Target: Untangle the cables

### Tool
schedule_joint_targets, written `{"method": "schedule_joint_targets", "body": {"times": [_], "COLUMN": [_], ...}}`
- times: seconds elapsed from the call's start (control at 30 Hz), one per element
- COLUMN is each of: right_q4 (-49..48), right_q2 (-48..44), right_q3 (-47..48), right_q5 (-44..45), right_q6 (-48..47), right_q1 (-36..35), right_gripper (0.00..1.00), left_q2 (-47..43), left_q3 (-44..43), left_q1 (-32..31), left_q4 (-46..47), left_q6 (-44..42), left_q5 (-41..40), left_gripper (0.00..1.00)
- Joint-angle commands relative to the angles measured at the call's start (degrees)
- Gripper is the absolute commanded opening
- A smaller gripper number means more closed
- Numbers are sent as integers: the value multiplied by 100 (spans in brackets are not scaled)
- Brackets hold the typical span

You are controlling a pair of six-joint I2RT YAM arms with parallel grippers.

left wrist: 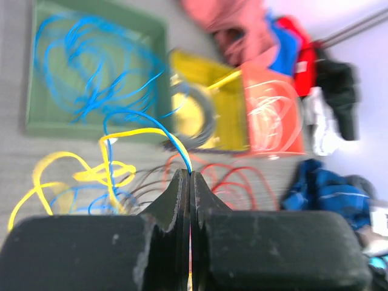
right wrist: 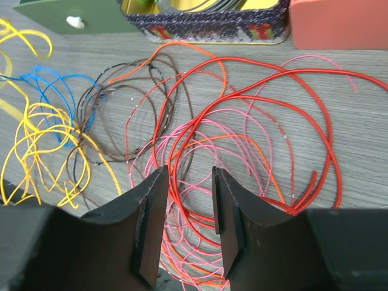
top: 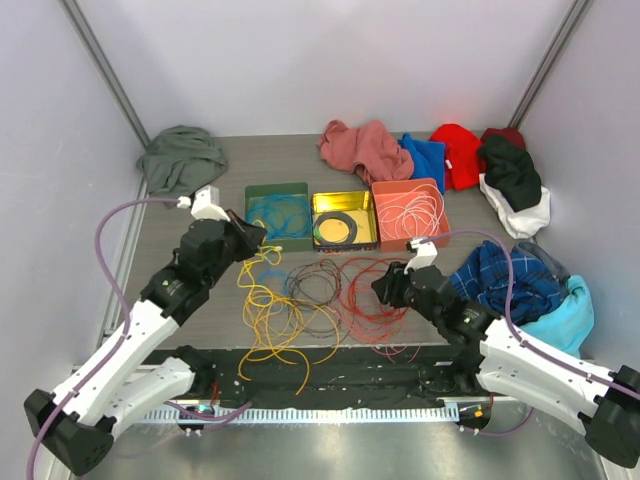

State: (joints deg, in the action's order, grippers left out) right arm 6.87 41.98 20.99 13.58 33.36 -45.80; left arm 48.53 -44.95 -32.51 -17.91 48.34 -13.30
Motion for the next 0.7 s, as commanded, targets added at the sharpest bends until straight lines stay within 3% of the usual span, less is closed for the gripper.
{"method": "schedule_joint_targets", "body": {"times": [0.0, 0.2, 0.37, 0.67], "right_q4": [-459, -872, -1196, -2812], "right_q2": [30, -224, -322, 433], "right_q3": [265, 484, 713, 1467], "right_q5": [-390, -962, -1288, -1964], "right_q6": [47, 47, 143, 417], "right_q1": [-43, -183, -280, -701], "right_gripper": [42, 45, 53, 57], "left_q2": [-204, -256, -608, -740], "left_q3": [-549, -1086, -1192, -920], "left_q1": [-53, -368, -738, -757], "left_q4": [-230, -169, 376, 385], "left_q6": [-518, -913, -1283, -1046], "left_q5": [336, 1276, 2128, 2394], "left_gripper": [0, 0, 0, 0]}}
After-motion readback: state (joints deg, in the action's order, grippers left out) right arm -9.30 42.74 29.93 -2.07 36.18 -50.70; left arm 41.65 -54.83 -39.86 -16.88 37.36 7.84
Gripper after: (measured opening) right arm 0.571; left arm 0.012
